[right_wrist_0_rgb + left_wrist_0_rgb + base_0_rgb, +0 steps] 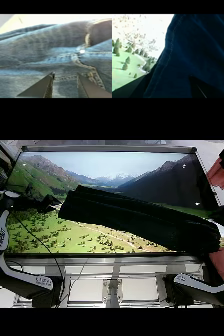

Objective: Fold the clothes and pants, and hang the long-sleeved shirts on hangers.

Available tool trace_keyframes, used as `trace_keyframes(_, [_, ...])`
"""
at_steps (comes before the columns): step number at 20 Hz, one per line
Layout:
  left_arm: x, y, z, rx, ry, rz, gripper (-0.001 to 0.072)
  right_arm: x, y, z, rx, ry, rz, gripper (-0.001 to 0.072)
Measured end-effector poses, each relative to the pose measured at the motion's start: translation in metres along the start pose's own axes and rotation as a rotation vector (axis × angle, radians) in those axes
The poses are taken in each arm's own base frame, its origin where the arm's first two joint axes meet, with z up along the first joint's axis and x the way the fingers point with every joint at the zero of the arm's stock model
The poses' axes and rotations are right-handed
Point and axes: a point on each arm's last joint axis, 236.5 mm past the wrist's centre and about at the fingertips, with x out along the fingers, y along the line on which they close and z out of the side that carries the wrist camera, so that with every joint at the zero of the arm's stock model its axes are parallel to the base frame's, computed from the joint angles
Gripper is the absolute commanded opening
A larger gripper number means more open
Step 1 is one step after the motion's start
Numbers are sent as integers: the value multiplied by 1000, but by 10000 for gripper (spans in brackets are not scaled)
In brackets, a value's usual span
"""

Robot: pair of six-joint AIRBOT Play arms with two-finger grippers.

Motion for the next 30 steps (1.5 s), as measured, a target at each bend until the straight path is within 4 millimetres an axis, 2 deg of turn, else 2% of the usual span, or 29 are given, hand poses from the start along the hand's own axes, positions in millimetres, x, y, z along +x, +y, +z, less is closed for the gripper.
trace_keyframes(6, [20,-3,2,-8,-13,48,596,0,9,2,-6,-9,37,334])
trace_keyframes(11, [37,7,-4,-28,10,99,594,0,10,3,-17,-11,43,334])
trace_keyframes(15, [47,1,-7,-14,19,107,592,0,10,3,-19,-13,44,333])
trace_keyframes(17, [54,-6,-9,11,19,112,532,0,11,3,-20,-13,45,334])
trace_keyframes(18, [58,-10,-11,29,23,113,531,0,11,3,-20,-12,45,334])
trace_keyframes(20, [65,-18,-13,56,24,114,480,0,11,3,-20,-13,46,333])
trace_keyframes(22, [71,-26,-15,77,26,113,474,0,11,3,-21,-13,46,334])
trace_keyframes(24, [78,-30,-18,88,29,111,368,0,11,3,-21,-13,46,334])
trace_keyframes(27, [85,-33,-23,95,43,110,64,0,11,3,-21,-12,46,334])
trace_keyframes(28, [86,-33,-23,97,45,110,30,0,11,3,-21,-12,46,333])
trace_keyframes(30, [84,-34,-22,99,41,110,30,0,11,2,-21,-7,48,333])
